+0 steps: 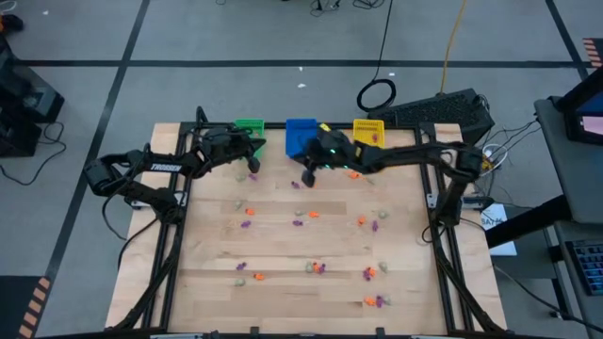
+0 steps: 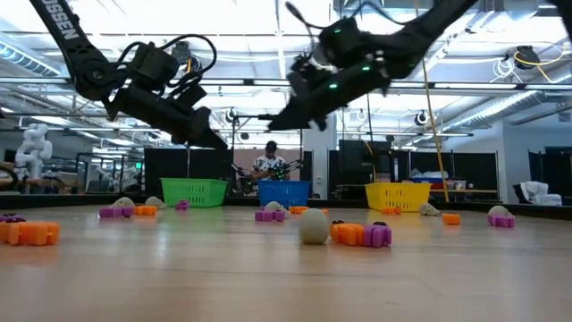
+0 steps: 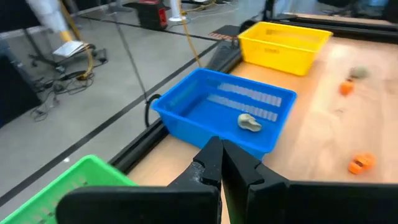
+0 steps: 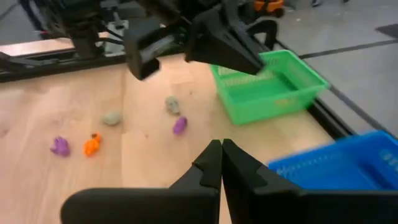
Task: Sort Halloween decoration
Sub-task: Put the orange skeleton toy into the green bin
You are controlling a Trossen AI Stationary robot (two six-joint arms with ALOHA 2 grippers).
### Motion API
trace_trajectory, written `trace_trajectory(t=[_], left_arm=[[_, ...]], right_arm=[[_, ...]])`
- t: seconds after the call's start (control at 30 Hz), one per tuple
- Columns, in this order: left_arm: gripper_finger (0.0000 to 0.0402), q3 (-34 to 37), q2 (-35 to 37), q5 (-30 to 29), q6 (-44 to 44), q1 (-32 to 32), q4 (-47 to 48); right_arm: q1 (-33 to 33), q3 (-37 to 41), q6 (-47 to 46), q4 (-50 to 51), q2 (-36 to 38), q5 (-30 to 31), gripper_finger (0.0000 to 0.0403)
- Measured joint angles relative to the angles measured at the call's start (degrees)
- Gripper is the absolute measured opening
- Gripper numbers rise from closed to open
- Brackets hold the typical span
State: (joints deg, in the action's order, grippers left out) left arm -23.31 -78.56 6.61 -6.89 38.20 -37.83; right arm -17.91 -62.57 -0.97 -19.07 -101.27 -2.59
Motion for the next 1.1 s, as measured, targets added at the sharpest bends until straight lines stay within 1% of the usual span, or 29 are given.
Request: trace_trajectory(t=[0.17,0.23,0.33,0.43,0.6,0.8,0.87,0.97,1.1], left_arm=[[0.0008,0.0,0.0,2.7,-1.5,-2.6,2.5],[0.0008,-0.3,0.0,4.3,-2.7,-4.8,5.2],[0.0008,-1.6,1.3,4.2,-5.2,-8.8,14.5],[0.0008,-4.1,3.1,1.5,-6.1,-13.2,26.6],[0.0008,-9.4,5.4,-3.7,-5.6,-19.7,44.7],[0.0008,-15.3,5.7,-3.4,0.6,-26.4,62.0],[0.0008,-15.9,5.7,-3.1,3.1,-29.1,65.0],[0.0015,-15.9,5.7,-2.8,6.2,-33.1,66.2],[0.0052,-15.9,4.5,-3.6,6.6,-37.6,67.1]], right_arm=[[3.0,9.9,-0.1,0.3,8.5,4.1,0.0],[3.9,13.0,-0.1,0.0,11.9,4.2,0.0],[5.3,16.8,-0.1,0.3,15.7,4.5,0.0],[6.7,18.8,0.0,0.0,18.1,4.6,0.0],[8.2,19.8,1.3,0.6,18.9,4.5,0.0],[9.3,19.8,2.3,1.0,18.3,4.5,0.0],[9.7,19.8,2.6,0.9,18.1,4.5,0.0],[10.1,19.8,3.2,1.0,18.1,4.5,0.0],[10.2,19.8,3.4,0.9,18.1,4.4,0.0]])
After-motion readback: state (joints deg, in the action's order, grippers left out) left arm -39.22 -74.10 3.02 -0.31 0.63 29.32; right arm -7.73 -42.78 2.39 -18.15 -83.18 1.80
